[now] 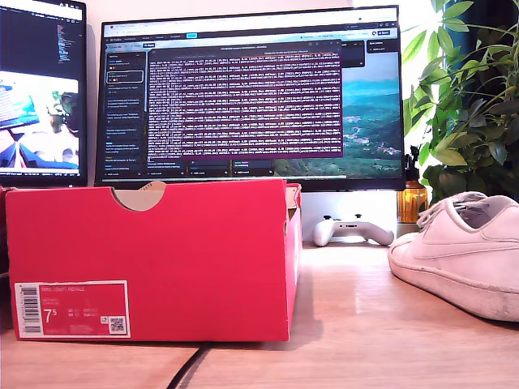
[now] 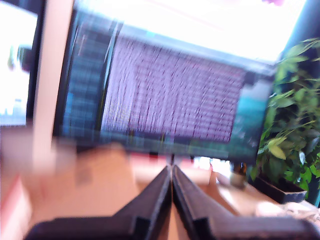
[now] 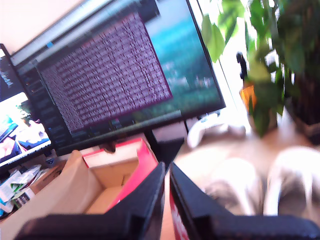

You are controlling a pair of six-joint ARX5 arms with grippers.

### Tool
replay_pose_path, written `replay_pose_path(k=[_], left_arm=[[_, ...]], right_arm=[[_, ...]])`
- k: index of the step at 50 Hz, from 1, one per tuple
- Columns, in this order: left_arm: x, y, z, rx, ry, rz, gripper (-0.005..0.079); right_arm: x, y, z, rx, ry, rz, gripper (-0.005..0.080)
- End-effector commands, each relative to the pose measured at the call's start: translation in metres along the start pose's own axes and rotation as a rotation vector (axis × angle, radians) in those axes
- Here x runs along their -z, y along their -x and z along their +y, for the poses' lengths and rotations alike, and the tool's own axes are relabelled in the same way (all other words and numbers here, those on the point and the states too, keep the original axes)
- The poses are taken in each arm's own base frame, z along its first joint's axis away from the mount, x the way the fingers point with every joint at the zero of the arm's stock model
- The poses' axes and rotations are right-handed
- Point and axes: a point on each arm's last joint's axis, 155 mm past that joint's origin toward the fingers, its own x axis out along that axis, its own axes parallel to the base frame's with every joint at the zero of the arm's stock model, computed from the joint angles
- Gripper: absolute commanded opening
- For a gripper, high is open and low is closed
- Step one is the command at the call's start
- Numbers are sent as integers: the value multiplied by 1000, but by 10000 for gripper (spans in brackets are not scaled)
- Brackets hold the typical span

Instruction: Pack the white shoes by picking the first shoe and placing it inside the red shoebox, left side, then picking and rotating the second shoe and placing it in the shoebox

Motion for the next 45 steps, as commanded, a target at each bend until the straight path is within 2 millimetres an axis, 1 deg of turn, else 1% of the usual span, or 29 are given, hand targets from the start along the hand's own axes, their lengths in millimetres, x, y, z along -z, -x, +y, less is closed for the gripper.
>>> replay_pose_path(k=[1,2,3,4,5,6,7,8,10,11,13,14,15,16,17,19,20,22,23,27,34,40,45], left_arm=[[-6,-1,-4,0,-81,48,-19],[-3,-1,-5,3,-149,78,-19],[-1,-1,-5,4,-180,112,-19],[3,-1,-5,3,-170,147,-19],[7,0,-6,14,-219,177,-19],[12,0,-7,23,-242,222,-19],[18,0,-6,24,-229,261,-19],[22,1,-8,44,-279,291,-19],[32,2,-8,55,-299,367,-19],[36,3,-8,68,-337,394,-19],[47,5,-7,76,-337,470,-19],[52,7,-6,91,-393,499,-19],[57,8,-5,96,-404,539,-19],[63,10,-4,92,-394,575,-19],[67,12,-1,101,-449,607,-19],[76,17,5,83,-461,678,-19],[80,19,9,85,-510,709,-19],[87,25,16,66,-536,774,-19],[90,27,20,69,-586,800,-19],[99,32,26,79,-665,870,-19],[118,38,20,156,-700,958,-19],[137,43,21,188,-719,1059,-19],[152,39,19,222,-740,1116,-19]], right_arm=[[-11,-2,5,-2,48,17,-11],[-13,-2,6,1,57,28,-11],[-15,-3,6,5,65,40,-11],[-16,-5,7,8,77,51,-11],[-17,-6,7,13,87,71,-11],[-18,-8,7,18,95,89,-11],[-18,-9,7,23,92,108,-11],[-18,-11,6,27,121,128,-11],[-17,-15,6,36,134,170,-11],[-17,-17,6,36,164,190,-11],[-14,-22,5,42,192,239,-11],[-15,-24,5,44,203,259,-11],[-14,-26,4,48,209,283,-11],[-13,-29,3,51,215,302,-11],[-12,-31,3,53,221,320,-11],[-11,-36,2,58,225,354,-11],[-10,-38,1,60,228,370,-11],[-8,-44,0,67,227,404,-11],[-7,-46,-1,68,228,415,-11],[-3,-57,-4,75,232,465,-11],[11,-74,-10,86,230,540,-11],[26,-80,-16,102,216,632,-11],[34,-83,-19,113,207,689,-11]])
